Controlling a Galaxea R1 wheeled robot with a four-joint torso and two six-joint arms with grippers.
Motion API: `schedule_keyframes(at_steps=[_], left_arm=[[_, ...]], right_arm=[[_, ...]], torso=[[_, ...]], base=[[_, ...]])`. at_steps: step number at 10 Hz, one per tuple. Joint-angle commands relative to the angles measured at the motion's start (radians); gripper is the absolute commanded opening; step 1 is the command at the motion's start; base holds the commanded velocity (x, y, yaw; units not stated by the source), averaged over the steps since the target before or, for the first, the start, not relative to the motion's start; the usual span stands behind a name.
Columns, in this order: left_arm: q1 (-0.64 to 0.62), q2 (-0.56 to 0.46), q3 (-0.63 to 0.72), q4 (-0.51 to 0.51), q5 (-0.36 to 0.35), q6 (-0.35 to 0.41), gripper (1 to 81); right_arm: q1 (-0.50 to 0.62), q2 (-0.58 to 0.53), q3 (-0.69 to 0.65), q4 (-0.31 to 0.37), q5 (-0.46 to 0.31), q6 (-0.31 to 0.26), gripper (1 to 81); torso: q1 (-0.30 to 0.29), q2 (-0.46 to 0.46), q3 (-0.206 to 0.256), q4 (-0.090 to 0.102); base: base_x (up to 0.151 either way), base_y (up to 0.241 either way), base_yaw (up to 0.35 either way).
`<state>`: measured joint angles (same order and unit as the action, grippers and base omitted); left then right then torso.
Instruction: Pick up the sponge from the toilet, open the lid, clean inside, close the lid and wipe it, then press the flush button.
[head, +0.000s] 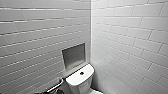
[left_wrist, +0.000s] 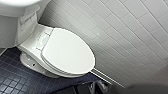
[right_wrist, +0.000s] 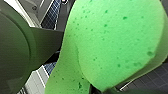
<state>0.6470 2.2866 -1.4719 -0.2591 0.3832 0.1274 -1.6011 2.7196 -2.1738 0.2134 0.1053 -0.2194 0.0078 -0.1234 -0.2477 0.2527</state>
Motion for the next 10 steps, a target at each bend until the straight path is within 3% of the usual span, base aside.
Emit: schedule_keyframes(at_steps=[1,10], left_arm=[[-0.215,0.021,-0.041,-0.035,0.083,-0.072,1.0],[-0.431,0.165,-0.257,-0.052,0.108,-0.19,1.0]], right_arm=[[0.019,-0.022,0.017,0.009,-0.078,-0.002,1.0],[-0.121,-0.13,0.092,-0.009,-0.078,-0.02,1.0]], torso=[[0.0,0.0,-0.034,0.0],[0.001,0.001,-0.031,0.0]], base=[[0.0,0.0,0.0],[0.0,0.0,0.0]])
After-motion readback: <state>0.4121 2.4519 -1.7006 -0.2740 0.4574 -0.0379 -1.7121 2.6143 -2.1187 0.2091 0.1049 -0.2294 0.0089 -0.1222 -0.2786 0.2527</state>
